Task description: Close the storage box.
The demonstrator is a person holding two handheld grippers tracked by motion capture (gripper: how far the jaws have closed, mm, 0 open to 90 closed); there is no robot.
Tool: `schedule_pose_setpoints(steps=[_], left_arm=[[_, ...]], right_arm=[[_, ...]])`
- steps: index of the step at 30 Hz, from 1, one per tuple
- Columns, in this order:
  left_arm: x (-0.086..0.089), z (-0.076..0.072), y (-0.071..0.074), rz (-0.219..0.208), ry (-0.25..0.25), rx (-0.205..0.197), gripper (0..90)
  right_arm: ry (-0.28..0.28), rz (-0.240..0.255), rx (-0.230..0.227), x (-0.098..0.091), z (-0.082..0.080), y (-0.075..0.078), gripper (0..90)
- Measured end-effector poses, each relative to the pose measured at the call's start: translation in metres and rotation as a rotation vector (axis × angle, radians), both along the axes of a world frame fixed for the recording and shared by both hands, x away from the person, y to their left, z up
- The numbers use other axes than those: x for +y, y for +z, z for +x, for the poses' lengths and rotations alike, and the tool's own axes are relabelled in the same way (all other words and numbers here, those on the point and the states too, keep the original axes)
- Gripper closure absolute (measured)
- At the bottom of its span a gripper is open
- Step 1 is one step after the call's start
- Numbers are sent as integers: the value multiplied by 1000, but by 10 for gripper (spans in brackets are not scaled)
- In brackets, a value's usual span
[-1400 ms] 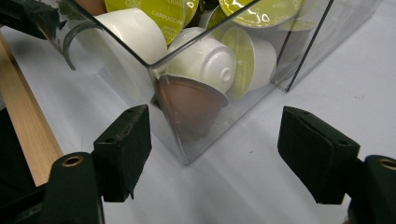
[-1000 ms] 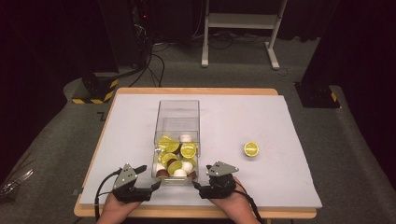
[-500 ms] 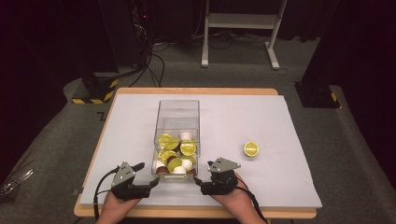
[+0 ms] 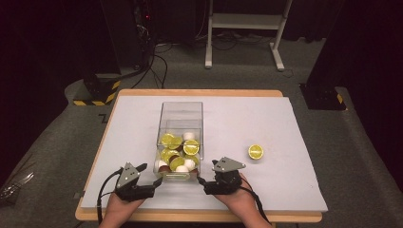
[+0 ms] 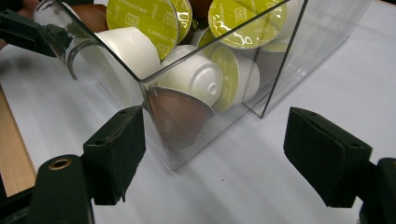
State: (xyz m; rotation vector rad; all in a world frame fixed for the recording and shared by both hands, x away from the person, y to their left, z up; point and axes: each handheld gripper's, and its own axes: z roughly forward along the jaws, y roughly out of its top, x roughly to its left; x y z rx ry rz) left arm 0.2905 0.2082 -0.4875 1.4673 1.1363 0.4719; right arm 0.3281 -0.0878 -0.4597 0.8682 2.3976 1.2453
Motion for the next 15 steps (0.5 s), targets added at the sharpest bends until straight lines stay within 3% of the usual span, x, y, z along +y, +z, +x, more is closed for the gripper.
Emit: schedule_pose_setpoints(steps=[15], left_arm=[[1, 14, 2, 4, 49, 17, 204]], right_arm=[[-17, 12, -13, 2, 15, 2, 204]])
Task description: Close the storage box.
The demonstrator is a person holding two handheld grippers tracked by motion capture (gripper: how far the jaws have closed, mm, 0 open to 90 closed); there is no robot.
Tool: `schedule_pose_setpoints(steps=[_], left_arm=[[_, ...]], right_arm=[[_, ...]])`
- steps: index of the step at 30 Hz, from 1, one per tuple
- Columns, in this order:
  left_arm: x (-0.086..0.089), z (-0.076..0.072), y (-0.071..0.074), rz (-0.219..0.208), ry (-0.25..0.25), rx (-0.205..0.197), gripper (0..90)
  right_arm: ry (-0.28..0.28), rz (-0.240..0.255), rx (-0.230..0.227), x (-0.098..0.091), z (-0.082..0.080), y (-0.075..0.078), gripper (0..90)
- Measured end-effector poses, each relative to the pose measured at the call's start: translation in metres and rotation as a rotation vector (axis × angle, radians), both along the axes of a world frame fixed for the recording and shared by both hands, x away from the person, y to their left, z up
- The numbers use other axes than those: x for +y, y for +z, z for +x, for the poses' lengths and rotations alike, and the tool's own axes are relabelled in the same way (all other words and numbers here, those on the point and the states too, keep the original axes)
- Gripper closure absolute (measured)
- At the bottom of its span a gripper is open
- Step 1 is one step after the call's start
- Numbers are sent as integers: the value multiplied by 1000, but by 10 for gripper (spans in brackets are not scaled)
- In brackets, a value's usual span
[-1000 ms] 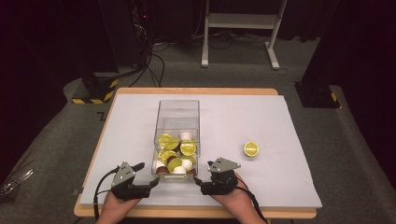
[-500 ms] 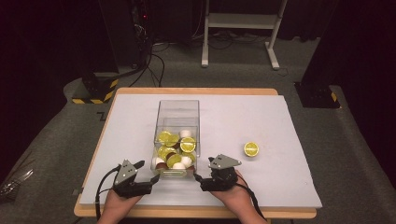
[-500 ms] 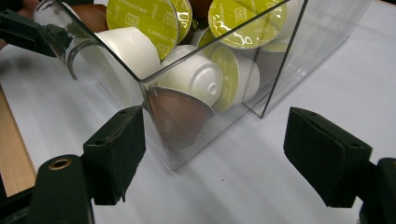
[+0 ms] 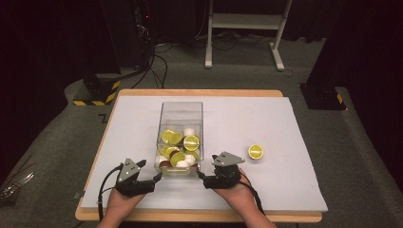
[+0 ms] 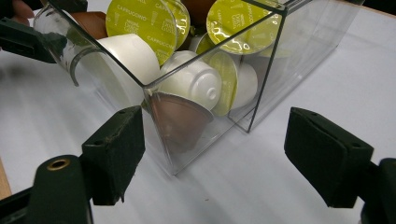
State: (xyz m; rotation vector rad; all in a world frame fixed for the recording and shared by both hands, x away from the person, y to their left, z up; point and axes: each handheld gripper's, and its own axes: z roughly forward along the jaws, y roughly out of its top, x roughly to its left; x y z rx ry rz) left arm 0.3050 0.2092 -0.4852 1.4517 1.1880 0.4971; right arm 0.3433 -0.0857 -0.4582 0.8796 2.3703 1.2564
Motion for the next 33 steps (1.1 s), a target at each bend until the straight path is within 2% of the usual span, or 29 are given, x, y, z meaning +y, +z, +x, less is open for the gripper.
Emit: schedule_pose_setpoints(steps=[4, 6, 8, 9, 13, 16, 21, 22, 24, 28, 30, 33], left_arm=[[-1, 8, 1, -24, 10, 9, 201], [-1, 10, 1, -16, 3, 10, 200], [-3, 12, 1, -25, 7, 5, 196], [-2, 13, 2, -11, 2, 7, 196], [-4, 18, 2, -32, 9, 17, 197], [-4, 23, 1, -22, 0, 18, 189], [-5, 32, 1, -50, 18, 25, 178], [-4, 34, 1, -28, 8, 27, 173], [-4, 38, 0, -29, 14, 22, 169], [-3, 45, 1, -53, 12, 17, 174], [-2, 48, 1, -79, 15, 15, 178], [-1, 51, 0, -89, 10, 15, 185]], right_arm=[[-18, 2, 1, 1, 6, 1, 205], [-20, 5, 0, 1, 7, 1, 205], [-23, 5, 0, 1, 9, 1, 204], [-24, 7, 2, 1, 10, 1, 204], [-31, 12, 9, 0, 15, 0, 202], [-37, 8, 4, 1, 18, 1, 202], [-60, 7, 1, -1, 24, 0, 201], [-61, 8, 0, -1, 25, 0, 201], [-76, 5, -6, -1, 30, 0, 203], [-75, 20, 2, -2, 36, -1, 213], [-73, 27, 10, -1, 40, -2, 213], [-72, 24, 12, 1, 44, -3, 220]])
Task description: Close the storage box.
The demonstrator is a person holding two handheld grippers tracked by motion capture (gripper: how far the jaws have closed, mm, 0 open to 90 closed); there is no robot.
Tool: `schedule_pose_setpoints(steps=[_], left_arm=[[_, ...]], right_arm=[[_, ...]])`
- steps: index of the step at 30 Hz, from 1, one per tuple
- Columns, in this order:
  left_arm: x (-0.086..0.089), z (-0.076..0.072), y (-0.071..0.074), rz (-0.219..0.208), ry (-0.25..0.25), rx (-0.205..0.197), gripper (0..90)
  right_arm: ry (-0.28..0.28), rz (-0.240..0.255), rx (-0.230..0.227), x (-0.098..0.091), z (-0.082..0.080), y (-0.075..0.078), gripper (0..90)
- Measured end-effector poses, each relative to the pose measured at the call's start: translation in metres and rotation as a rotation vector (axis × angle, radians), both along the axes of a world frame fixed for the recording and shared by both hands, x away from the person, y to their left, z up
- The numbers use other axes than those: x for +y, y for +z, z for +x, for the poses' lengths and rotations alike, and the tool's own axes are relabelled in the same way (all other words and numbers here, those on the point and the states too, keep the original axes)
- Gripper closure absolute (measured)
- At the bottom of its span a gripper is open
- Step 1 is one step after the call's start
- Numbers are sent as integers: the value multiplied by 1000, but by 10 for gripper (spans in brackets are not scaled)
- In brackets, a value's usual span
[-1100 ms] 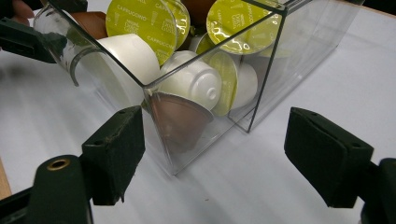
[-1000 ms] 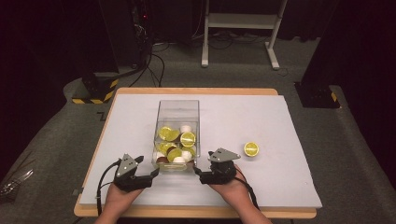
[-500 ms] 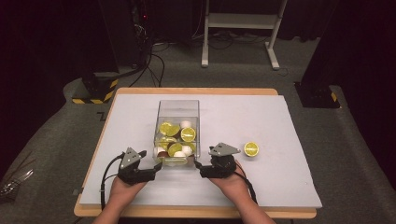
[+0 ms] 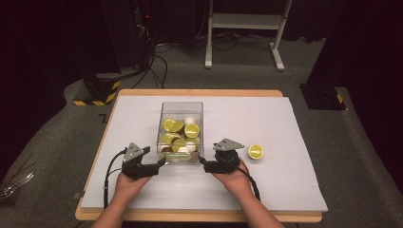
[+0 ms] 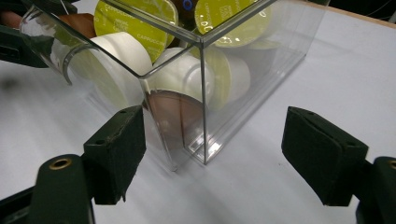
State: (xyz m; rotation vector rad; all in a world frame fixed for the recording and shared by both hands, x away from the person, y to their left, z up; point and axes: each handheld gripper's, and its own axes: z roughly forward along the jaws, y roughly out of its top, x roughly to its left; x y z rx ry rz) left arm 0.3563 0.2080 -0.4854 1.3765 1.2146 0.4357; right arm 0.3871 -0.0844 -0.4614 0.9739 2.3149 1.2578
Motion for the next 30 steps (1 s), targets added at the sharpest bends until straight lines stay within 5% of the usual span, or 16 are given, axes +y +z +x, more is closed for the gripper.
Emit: schedule_pose_setpoints(steps=[13, 30], left_arm=[[-4, 12, 1, 17, 8, 8, 239], [-7, 16, -1, -26, -32, 13, 353]], right_arm=[[15, 9, -22, 9, 8, -2, 340], [39, 20, -38, 18, 13, -2, 395]])
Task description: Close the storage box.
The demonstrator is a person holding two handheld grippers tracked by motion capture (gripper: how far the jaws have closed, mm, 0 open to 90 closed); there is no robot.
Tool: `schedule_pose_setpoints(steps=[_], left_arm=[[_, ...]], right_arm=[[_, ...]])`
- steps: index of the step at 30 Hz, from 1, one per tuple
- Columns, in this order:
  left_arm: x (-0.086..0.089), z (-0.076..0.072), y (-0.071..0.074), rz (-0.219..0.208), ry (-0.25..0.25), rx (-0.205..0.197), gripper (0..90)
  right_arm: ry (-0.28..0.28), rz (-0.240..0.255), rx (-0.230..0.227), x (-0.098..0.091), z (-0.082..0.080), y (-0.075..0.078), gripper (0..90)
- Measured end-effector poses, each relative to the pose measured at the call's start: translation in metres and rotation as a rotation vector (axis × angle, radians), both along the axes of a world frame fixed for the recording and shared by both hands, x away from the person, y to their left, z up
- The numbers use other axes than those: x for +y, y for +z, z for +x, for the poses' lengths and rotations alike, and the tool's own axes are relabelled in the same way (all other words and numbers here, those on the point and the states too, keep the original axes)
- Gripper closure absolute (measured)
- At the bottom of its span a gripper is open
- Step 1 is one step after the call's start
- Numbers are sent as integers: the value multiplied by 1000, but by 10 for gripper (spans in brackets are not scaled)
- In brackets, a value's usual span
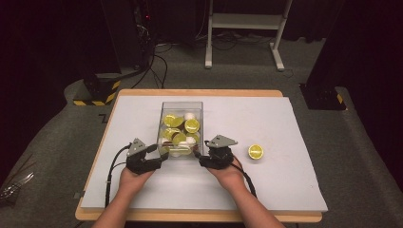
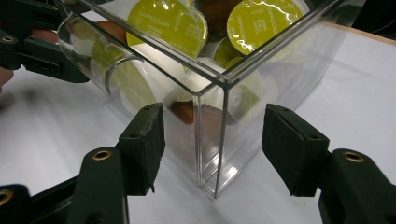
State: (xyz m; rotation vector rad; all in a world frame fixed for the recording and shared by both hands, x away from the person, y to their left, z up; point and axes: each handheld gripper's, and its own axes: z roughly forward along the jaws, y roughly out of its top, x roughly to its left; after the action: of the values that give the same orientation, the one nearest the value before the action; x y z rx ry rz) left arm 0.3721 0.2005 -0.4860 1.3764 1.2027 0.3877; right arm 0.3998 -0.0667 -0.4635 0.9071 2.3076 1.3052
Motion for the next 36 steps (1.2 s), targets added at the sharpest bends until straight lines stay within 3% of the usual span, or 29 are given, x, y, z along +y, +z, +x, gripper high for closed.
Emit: schedule_pose_setpoints(steps=[1, 2, 4, 5, 6, 7, 8, 10, 11, 16, 28, 36], left_arm=[[0, 0, 0, -11, -20, -6, 400], [0, 0, 0, -11, -20, -6, 456], [1, 0, -2, 67, 74, -44, 773], [7, 2, -2, 19, 109, -49, 867], [11, 4, -2, -36, 101, -29, 867], [10, 4, -2, -34, 107, -32, 864], [8, 4, -3, -2, 105, -44, 858], [6, 4, -3, -4, 92, -34, 778], [6, 5, -4, 3, 90, -27, 695], [6, 6, -4, -8, 101, -20, 608], [7, -1, 1, -26, 107, -16, 504], [13, -14, 0, 0, 107, -18, 476]], right_arm=[[8, 3, -3, 1, 1, -1, 403], [3, -4, -7, 1, 1, -1, 492], [-50, -13, -50, -5, -1, -2, 868], [-49, 16, -38, -10, 1, -2, 900], [-49, 16, -38, -10, 1, -2, 900], [-54, 6, -37, -11, 3, -2, 900], [-66, -16, -47, -11, 3, -2, 873], [-81, -15, -43, -11, 5, -3, 755], [-79, -1, -18, -12, 6, -4, 662], [-75, 7, -8, -12, 7, -4, 593], [-58, 14, -9, -12, 1, -1, 541], [-68, 7, -4, -19, -6, 0, 514]])
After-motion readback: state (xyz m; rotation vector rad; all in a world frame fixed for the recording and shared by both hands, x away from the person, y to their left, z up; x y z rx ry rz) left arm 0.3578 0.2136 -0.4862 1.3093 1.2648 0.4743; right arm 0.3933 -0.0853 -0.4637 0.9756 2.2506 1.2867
